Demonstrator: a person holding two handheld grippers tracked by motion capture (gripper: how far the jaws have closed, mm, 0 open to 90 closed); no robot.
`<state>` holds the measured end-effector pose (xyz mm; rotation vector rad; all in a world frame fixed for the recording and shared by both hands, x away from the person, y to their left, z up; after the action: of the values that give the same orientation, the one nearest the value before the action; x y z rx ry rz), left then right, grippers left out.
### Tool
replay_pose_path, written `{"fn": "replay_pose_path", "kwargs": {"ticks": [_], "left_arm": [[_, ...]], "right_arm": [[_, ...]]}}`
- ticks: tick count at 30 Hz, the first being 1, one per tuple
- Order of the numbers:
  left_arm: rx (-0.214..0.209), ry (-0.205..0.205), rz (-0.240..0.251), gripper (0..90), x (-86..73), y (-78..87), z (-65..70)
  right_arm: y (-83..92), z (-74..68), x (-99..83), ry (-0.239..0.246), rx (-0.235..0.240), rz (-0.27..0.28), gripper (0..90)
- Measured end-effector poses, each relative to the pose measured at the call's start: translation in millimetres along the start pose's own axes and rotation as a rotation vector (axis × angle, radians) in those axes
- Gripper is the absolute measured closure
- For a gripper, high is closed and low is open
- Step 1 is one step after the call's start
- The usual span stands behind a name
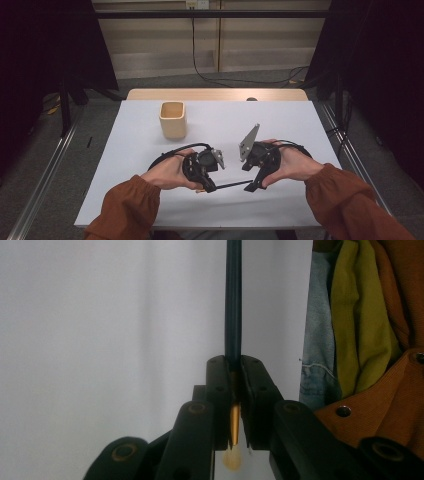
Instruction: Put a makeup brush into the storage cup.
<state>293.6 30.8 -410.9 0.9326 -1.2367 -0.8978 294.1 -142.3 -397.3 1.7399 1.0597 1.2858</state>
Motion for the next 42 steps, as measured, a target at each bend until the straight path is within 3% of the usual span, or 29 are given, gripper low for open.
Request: {"fn": "replay_pose_path", "kwargs": {"ticks": [6,7,8,12,13,14,20,28,33,35,36,37,42], "left_arm": [[0.004,0.001,0.004,83.9,1.2,-0.3,0.6],[0.001,-0.021,-0.01,83.9,1.3,0.9,-0.4],[0.001,-0.004,0.004,83.9,1.8,1.0,0.8],[0.003,-0.002,0.015,83.9,2.4,0.1,0.9],[-0.017,-0.007,0.0,83.9,2.6,0.7,1.1],[0.0,-0.003,0.014,83.9,2.7,-1.2,2.1],[0.0,-0.005,0.014,83.9,1.8,-1.2,2.5],[-0.016,-0.014,0.009,83.9,0.6,-3.0,2.9],[-0.017,-0.015,0.02,83.8,1.0,-2.9,3.2],[-0.015,-0.034,0.009,83.8,0.9,-2.4,2.4],[-0.015,-0.02,0.02,83.8,1.3,-3.1,3.0],[-0.014,-0.035,0.012,83.7,1.2,-3.0,1.8],[-0.023,-0.016,0.028,83.4,1.2,-2.8,0.7]], "right_arm": [[-7.2,0.5,0.4,0.026,0.033,-0.033,48.0],[-8.7,-0.2,0.4,0.024,0.038,-0.042,49.5],[-10.3,-0.5,0.3,0.022,0.035,-0.046,51.4],[-13.1,-0.3,0.2,0.008,0.043,-0.037,59.6],[-14.7,1.6,0.1,0.023,0.042,-0.03,60.7],[-15.9,1.8,0.1,0.018,0.045,-0.033,61.5],[-19.1,0.5,1.5,0.021,0.064,-0.02,70.2],[-25.8,1.0,1.3,0.038,0.079,-0.019,84.2],[-24.9,-0.3,-0.3,0.046,0.084,-0.027,85.5],[-25.0,-0.6,-0.8,0.054,0.084,-0.021,85.7],[-25.0,-0.4,-1.1,0.056,0.083,-0.022,85.7],[-25.3,0.1,-1.2,0.06,0.081,-0.021,85.7],[-24.7,0.5,-2.6,0.062,0.08,-0.018,85.8]]}}
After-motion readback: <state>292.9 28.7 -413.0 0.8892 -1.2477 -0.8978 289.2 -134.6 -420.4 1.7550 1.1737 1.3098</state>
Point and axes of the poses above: each handheld gripper's, and its own axes: y roughly backward along the jaws, x roughly out of its top, z roughly to its right, the point moved 3 cm from there along -y, roughly forward along the jaws, and after that the axes turned 7 degrees about x, right-handed, at the moved point
